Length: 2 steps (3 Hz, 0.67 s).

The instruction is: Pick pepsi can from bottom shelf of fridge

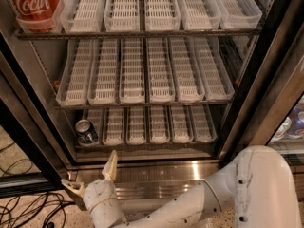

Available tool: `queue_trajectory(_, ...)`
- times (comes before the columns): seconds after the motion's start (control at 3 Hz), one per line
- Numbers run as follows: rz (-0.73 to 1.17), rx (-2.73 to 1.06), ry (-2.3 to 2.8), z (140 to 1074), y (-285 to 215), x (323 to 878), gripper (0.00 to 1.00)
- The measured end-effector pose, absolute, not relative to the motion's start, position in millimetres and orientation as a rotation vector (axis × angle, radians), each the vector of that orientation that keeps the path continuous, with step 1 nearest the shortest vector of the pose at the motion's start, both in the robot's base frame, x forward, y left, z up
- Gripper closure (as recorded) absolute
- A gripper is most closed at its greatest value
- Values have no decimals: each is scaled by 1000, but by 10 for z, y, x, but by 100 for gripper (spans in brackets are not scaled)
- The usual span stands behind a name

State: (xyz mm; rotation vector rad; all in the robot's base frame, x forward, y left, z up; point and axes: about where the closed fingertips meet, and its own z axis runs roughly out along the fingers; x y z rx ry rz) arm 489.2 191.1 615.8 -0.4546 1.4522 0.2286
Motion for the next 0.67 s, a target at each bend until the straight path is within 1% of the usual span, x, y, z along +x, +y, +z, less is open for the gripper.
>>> queue_trajectory(0.33,229,-455,1452,6158,1911,4893,0)
queue_trajectory(0.67,226,-457,1433,6157,1972,4980,15)
